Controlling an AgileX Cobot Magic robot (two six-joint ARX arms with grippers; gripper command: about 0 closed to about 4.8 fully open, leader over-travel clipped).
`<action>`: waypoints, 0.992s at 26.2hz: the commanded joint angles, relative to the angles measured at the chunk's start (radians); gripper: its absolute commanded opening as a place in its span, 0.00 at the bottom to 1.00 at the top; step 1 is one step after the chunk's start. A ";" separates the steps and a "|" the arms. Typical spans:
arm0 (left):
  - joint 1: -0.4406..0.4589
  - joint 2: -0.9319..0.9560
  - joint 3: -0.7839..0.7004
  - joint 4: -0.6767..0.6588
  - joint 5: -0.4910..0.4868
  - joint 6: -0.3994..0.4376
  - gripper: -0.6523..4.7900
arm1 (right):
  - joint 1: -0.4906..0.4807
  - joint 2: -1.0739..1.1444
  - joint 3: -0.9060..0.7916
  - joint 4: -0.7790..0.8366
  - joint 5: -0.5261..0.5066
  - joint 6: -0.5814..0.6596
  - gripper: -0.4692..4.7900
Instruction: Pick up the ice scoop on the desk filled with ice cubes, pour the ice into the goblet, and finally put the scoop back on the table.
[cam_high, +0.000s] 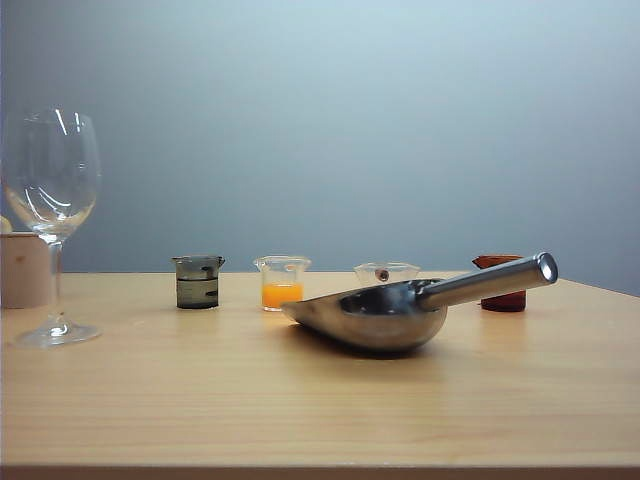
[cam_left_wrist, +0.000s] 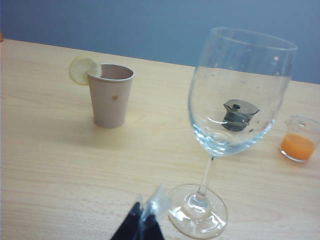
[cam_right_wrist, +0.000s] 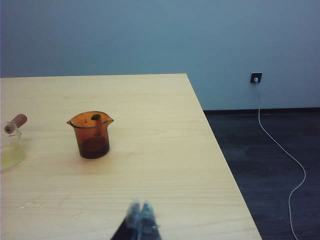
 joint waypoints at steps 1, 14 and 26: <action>-0.001 0.001 0.003 0.019 0.011 0.008 0.11 | 0.000 0.001 -0.002 -0.003 0.008 -0.003 0.07; -0.002 0.046 0.216 -0.076 -0.005 -0.015 0.11 | 0.047 0.108 0.389 -0.267 -0.037 0.063 0.07; -0.119 0.423 0.568 -0.134 0.108 0.117 0.11 | 0.294 0.561 0.697 -0.261 -0.112 0.056 0.07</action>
